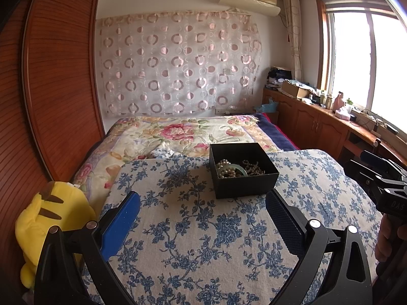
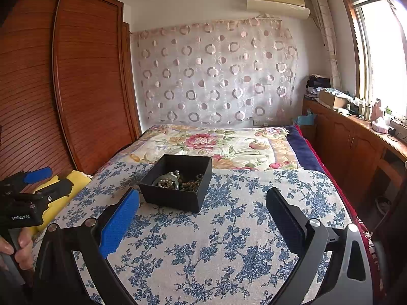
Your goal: Organize jewelry
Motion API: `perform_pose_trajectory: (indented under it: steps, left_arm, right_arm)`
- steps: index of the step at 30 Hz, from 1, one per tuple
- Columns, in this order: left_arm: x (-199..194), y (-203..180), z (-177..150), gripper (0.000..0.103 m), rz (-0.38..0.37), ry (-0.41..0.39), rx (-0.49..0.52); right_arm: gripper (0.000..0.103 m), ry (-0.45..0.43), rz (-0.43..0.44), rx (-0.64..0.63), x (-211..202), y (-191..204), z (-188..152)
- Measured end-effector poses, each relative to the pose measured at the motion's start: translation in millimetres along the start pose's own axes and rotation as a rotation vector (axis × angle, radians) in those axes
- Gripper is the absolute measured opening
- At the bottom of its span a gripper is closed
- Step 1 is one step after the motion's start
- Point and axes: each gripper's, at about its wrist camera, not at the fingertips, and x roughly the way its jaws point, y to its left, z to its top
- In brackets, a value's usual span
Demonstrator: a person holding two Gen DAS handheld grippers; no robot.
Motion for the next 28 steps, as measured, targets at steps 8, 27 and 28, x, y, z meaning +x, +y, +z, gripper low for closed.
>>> perform_pose_trajectory:
  steps: [8, 27, 28]
  left_arm:
    - [0.1, 1.1, 0.1, 0.095, -0.001, 0.001, -0.003]
    - [-0.1, 2.0, 0.3, 0.095, -0.001, -0.001, -0.005]
    - [-0.2, 1.6, -0.2, 0.095, -0.001, -0.001, -0.003]
  right_arm:
    - [0.1, 0.0, 0.0, 0.0, 0.1, 0.0, -0.1]
    - [0.1, -0.001, -0.001, 0.002, 0.2, -0.4, -1.7]
    - [0.1, 0.0, 0.0, 0.001, 0.4, -0.2, -1.0]
